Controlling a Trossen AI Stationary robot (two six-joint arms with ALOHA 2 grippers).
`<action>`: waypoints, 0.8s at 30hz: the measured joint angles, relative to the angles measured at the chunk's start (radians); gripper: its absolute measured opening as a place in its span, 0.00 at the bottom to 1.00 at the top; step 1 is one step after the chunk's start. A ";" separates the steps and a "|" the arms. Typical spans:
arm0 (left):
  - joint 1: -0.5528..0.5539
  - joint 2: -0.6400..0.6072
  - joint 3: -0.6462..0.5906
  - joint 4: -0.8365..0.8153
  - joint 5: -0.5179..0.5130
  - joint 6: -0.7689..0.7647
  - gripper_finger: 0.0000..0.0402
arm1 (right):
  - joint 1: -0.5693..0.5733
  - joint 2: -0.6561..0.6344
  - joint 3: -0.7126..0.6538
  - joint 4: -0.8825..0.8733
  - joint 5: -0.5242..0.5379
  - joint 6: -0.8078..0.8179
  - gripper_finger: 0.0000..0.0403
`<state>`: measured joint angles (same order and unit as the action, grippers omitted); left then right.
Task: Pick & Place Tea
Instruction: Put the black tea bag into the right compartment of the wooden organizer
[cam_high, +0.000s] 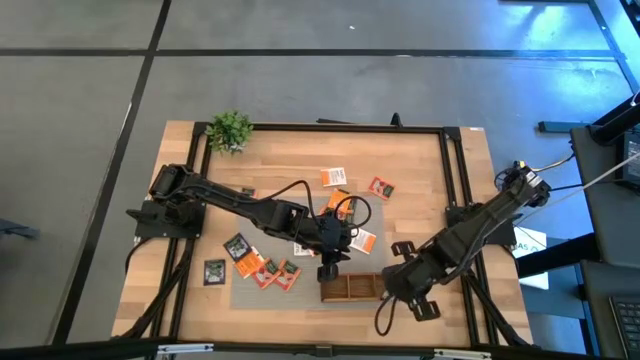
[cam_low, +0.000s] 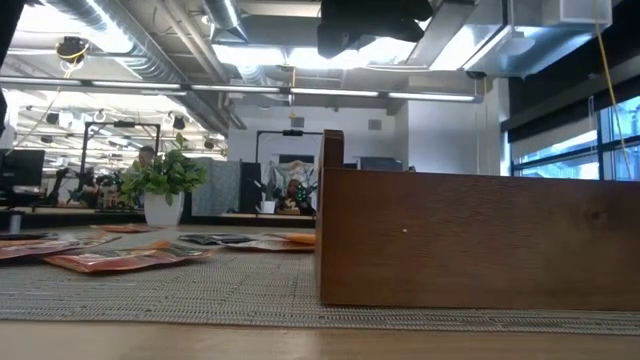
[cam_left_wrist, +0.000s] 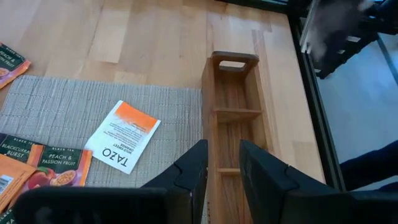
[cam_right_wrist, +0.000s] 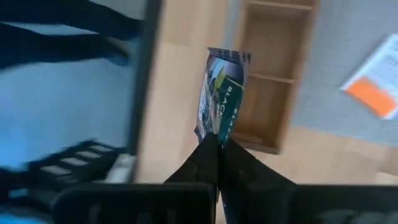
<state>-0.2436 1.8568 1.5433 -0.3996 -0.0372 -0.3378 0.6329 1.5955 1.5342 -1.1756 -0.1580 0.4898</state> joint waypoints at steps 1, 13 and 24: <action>0.000 0.000 0.000 0.000 0.000 0.000 0.22 | -0.006 0.000 0.013 -0.003 -0.035 0.004 0.01; 0.000 0.000 0.000 0.004 0.000 0.001 0.22 | -0.018 0.000 0.040 -0.014 0.017 -0.003 0.01; 0.000 0.000 0.000 0.008 0.000 0.001 0.22 | -0.022 0.000 -0.092 0.018 0.137 -0.002 0.01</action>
<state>-0.2436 1.8568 1.5433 -0.3920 -0.0372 -0.3367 0.6113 1.5957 1.4426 -1.1576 -0.0207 0.4874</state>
